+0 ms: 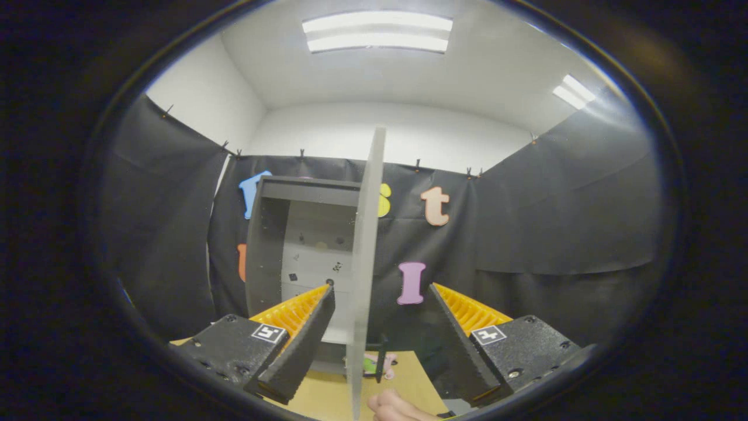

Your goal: Open the shoe cabinet door, grab the shoes and put them into the shoe cabinet, then close the shoe cabinet door.

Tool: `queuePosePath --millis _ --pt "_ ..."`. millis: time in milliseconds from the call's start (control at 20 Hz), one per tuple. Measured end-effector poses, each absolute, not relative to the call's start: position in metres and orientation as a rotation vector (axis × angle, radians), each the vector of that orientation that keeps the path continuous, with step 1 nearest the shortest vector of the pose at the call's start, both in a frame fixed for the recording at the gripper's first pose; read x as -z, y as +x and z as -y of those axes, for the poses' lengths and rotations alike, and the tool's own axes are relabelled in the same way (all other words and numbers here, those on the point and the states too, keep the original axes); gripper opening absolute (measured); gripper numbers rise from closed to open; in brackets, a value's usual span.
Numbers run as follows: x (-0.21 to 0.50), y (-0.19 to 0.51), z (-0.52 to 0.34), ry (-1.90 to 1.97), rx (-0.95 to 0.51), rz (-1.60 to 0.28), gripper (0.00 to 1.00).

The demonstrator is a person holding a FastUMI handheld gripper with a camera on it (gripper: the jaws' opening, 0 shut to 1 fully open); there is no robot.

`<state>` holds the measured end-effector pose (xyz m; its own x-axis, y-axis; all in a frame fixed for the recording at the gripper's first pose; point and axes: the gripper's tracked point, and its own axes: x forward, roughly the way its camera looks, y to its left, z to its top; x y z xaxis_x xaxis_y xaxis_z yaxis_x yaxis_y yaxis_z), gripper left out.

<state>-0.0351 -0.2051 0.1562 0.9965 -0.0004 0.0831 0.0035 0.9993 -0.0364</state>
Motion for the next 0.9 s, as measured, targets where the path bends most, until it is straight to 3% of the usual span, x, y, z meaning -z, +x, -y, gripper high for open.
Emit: queuePosePath --millis 450,750,900 --pt "-0.087 0.013 0.273 0.041 0.076 -0.082 1.00" --pt "-0.013 0.045 0.241 -0.003 0.003 -0.218 1.00" --pt "-0.014 0.047 0.236 -0.027 0.010 -0.188 0.94"
